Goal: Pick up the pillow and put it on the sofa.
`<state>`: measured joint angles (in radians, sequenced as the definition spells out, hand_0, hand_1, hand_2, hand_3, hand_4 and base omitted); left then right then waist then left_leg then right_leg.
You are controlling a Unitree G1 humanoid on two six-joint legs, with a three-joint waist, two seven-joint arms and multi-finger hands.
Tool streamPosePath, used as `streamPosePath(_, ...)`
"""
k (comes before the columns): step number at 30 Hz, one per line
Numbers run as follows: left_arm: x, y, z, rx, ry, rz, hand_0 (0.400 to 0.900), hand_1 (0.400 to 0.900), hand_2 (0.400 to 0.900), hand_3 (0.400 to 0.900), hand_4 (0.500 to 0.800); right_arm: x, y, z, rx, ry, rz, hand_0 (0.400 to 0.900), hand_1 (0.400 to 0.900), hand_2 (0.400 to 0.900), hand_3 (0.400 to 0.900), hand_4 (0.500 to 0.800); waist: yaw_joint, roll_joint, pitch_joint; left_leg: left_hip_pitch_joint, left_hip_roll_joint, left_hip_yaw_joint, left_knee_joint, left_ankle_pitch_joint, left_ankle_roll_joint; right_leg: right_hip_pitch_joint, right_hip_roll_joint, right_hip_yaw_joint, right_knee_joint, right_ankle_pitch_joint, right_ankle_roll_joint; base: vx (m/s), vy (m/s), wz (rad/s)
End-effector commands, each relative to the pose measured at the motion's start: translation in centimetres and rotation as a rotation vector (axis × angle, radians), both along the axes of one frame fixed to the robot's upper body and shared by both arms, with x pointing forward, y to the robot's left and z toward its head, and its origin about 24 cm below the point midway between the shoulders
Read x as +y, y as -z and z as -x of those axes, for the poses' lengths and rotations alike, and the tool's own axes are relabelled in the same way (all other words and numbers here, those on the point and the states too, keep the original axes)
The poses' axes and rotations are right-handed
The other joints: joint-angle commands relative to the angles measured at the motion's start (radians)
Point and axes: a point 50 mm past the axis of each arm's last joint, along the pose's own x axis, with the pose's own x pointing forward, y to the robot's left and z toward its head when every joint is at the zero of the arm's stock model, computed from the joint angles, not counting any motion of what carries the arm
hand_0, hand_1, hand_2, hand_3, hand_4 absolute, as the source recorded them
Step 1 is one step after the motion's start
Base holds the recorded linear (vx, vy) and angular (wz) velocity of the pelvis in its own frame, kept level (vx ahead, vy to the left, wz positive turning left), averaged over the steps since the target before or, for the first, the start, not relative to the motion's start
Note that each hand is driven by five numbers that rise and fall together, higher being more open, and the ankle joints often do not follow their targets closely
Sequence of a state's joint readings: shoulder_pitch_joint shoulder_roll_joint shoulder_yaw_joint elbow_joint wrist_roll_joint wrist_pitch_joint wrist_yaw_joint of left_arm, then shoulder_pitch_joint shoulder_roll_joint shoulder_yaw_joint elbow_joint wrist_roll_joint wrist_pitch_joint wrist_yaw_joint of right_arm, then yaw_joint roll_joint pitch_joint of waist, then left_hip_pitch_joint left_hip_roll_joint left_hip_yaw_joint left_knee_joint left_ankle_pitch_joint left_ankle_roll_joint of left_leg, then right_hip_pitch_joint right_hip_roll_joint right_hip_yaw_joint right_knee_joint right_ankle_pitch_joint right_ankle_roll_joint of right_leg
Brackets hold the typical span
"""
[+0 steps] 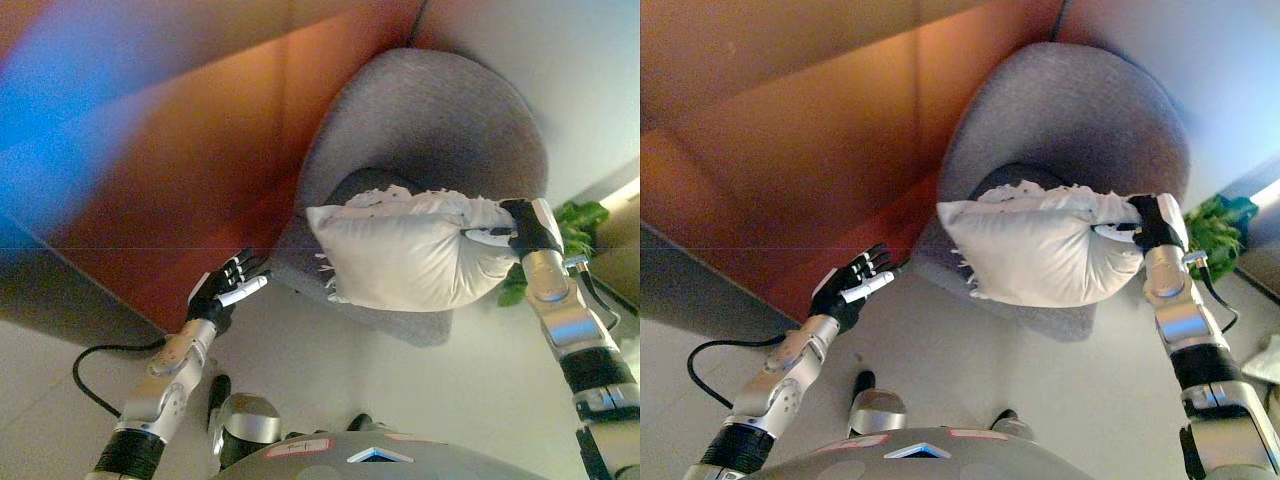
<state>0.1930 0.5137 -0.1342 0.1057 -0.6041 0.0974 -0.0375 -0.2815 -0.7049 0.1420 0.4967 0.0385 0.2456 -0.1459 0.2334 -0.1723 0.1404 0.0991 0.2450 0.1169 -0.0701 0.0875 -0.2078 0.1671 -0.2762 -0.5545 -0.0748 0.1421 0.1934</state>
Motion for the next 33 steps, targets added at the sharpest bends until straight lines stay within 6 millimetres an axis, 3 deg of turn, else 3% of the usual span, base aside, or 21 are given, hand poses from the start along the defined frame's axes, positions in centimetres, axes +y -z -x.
streamPosePath(1,-0.6,-4.8,-1.9,-0.208,0.129,-0.03,0.9,0.9,0.9,0.9,0.8,-3.0,-13.0,-4.7,-0.402,0.135,0.128,0.4,0.4,0.4,0.4,0.5,0.083,0.011,-0.022,0.061,0.007,0.045,-0.017,-0.074,0.051,-0.003,-0.061,-0.042,-0.004,0.101,0.063,0.13,-0.079,0.27)
streamPosePath(3,-0.1,-4.9,-1.7,-0.199,0.135,-0.042,0.9,0.9,0.9,0.9,0.8,-4.0,-13.2,-4.8,-0.378,0.188,0.147,0.4,0.4,0.4,0.4,0.5,0.106,0.019,-0.013,0.05,0.011,0.031,-0.017,-0.062,0.045,0.007,-0.056,-0.053,-0.005,0.095,0.062,0.11,-0.096,0.25)
streamPosePath(4,0.0,-5.0,-1.6,-0.197,0.138,-0.049,0.9,0.9,0.9,0.9,0.8,-4.5,-13.6,-4.9,-0.378,0.227,0.172,0.692,0.692,0.692,0.692,0.675,0.119,0.025,-0.007,0.04,0.012,0.018,-0.017,-0.055,0.042,0.009,-0.054,-0.058,-0.005,0.091,0.062,0.07,-0.104,0.19)
streamPosePath(5,0.1,-5.1,-1.5,-0.198,0.141,-0.052,0.9,0.9,0.9,0.9,0.8,-4.7,-13.7,-5.0,-0.378,0.241,0.187,0.9,0.9,0.9,0.9,0.8,0.124,0.028,-0.004,0.035,0.012,0.012,-0.017,-0.053,0.041,0.01,-0.053,-0.06,-0.006,0.09,0.062,0.04,-0.112,0.17)
streamPosePath(10,0.3,-5.9,-1.8,-0.228,0.198,-0.075,0.9,0.9,0.9,0.9,0.8,-6.5,-16.2,-4.7,-0.475,0.455,0.21,0.9,0.9,0.9,0.9,0.8,0.177,0.048,0.022,-0.024,0.017,-0.037,-0.017,-0.036,0.033,-0.009,-0.051,-0.081,-0.008,0.087,0.066,-0.06,-0.125,0.12)
streamPosePath(13,0.2,-5.6,-1.3,-0.219,0.198,-0.07,0.9,0.9,0.9,0.9,0.8,-5.6,-17.3,-5.1,-0.563,0.45,0.241,0.9,0.9,0.9,0.9,0.8,0.168,0.066,0.019,-0.01,0.02,-0.031,-0.017,-0.036,0.035,-0.004,-0.057,-0.077,-0.007,0.086,0.068,0.01,0.034,-0.03)
streamPosePath(17,-0.6,-5.0,-0.9,-0.203,0.2,-0.048,0.9,0.9,0.9,0.9,0.8,-4.4,-17.0,-5.5,-0.607,0.411,0.213,0.9,0.9,0.9,0.9,0.8,0.146,0.092,0.007,0.03,0.019,-0.013,-0.017,-0.046,0.04,0.014,-0.075,-0.069,-0.005,0.089,0.068,0.03,0.108,-0.15)
streamPosePath(23,-1.7,-4.9,-1.7,-0.216,0.213,-0.016,0.9,0.9,0.9,0.9,0.8,-2.5,-15.5,-5.7,-0.709,0.358,0.048,0.9,0.9,0.9,0.9,0.8,0.096,0.105,-0.01,0.076,0.007,0.026,-0.006,-0.072,0.055,0.011,-0.1,-0.047,0.0,0.107,0.068,-0.07,0.066,-0.18)
streamPosePath(27,-2.6,-5.1,-2.6,-0.251,0.215,-0.006,0.9,0.9,0.9,0.9,0.8,0.2,-13.6,-5.8,-0.744,0.267,-0.062,0.9,0.9,0.9,0.9,0.8,0.05,0.1,-0.011,0.074,-0.013,0.061,0.031,-0.083,0.079,-0.022,-0.125,-0.021,0.013,0.141,0.068,-0.15,0.054,-0.27)
streamPosePath(29,-2.8,-5.2,-3.3,-0.27,0.198,-0.004,0.9,0.9,0.9,0.9,0.8,2.1,-12.3,-5.5,-0.758,0.207,-0.131,0.9,0.9,0.9,0.9,0.8,0.015,0.097,-0.011,0.075,-0.017,0.077,0.049,-0.097,0.09,-0.045,-0.132,0.01,0.028,0.158,0.068,-0.16,0.018,-0.36)
streamPosePath(33,-3.0,-4.8,-4.0,-0.29,0.145,-0.002,0.9,0.9,0.9,0.9,0.8,4.7,-7.4,-2.3,-0.7,0.084,-0.284,0.9,0.9,0.9,0.9,0.8,-0.073,0.096,-0.019,0.078,-0.017,0.125,0.073,-0.111,0.106,-0.082,-0.133,0.072,0.045,0.183,0.068,-0.18,0.027,-0.39)
